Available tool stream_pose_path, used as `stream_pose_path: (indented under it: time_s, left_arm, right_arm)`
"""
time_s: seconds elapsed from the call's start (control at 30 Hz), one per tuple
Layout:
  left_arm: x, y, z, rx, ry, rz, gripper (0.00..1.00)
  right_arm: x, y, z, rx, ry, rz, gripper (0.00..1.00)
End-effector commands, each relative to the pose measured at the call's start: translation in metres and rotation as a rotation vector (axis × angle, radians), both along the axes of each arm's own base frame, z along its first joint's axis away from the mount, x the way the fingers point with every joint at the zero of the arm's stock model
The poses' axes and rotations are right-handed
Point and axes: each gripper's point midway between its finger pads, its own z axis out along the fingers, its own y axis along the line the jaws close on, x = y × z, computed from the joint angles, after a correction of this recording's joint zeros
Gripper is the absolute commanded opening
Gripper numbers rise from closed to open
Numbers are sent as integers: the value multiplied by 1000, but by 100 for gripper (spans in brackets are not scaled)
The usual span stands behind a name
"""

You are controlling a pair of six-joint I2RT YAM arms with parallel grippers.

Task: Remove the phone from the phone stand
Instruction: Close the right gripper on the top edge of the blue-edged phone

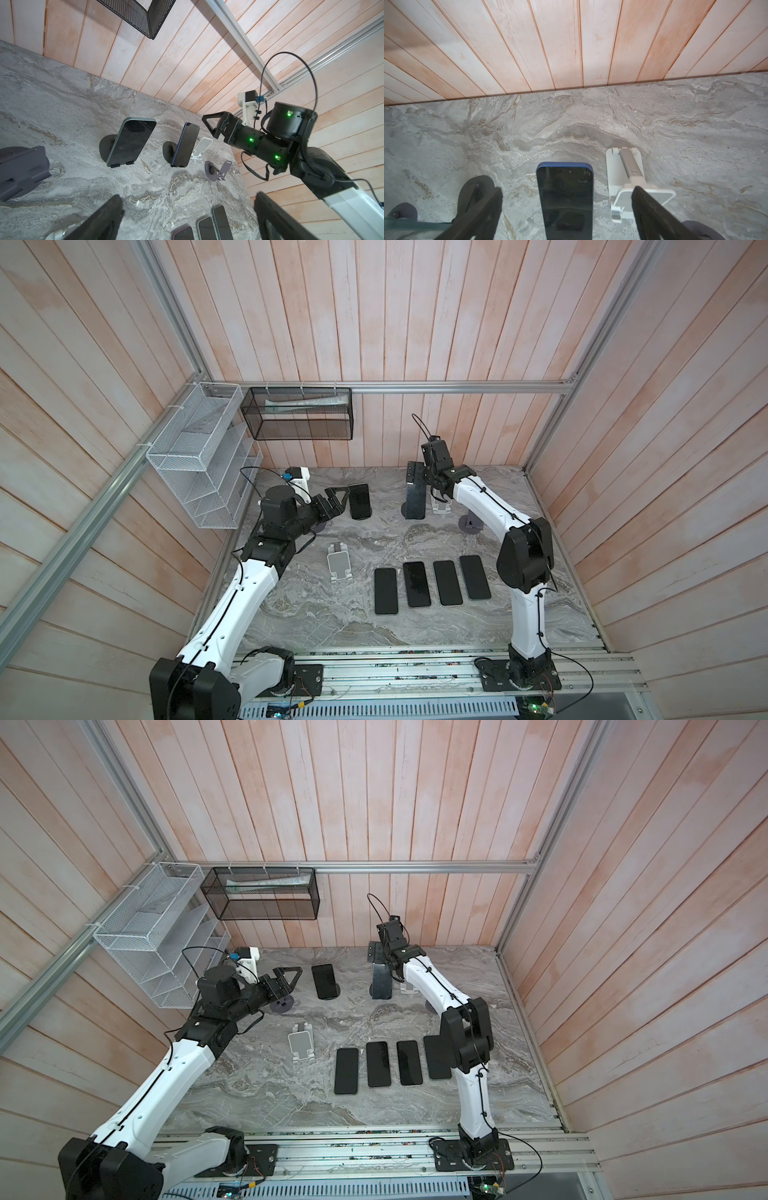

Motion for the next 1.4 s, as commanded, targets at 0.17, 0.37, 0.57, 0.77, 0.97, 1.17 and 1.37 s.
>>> stream_pose_path:
  time_s: [0.17,0.37,0.57,0.77,0.97,1.17,1.37]
  left_arm:
    - [-3,1,3,29,-38,-18,100]
    - [-1,3,3,34,-43,-16,100]
    - [0,2,0,33,-34,-18,100]
    - [2,-1,-5,19,-18,-37,100]
    - [2,-1,-6,16,-16,-36,100]
    - [3,-1,-7,6,-11,-41,100]
    - [4,-1,-7,-1,-7,-45,100]
  right_arm:
    - [4,5,-27,-36,23,-32,98]
    - [22,8,-36,-45,32,-27,98]
    - [30,17,-56,-37,78,11,98]
    - [33,19,-63,-27,87,13,98]
    - [36,14,-70,-37,90,-26,97]
    - [37,11,-74,-51,93,-46,94]
    - [35,11,-85,-47,110,-45,88]
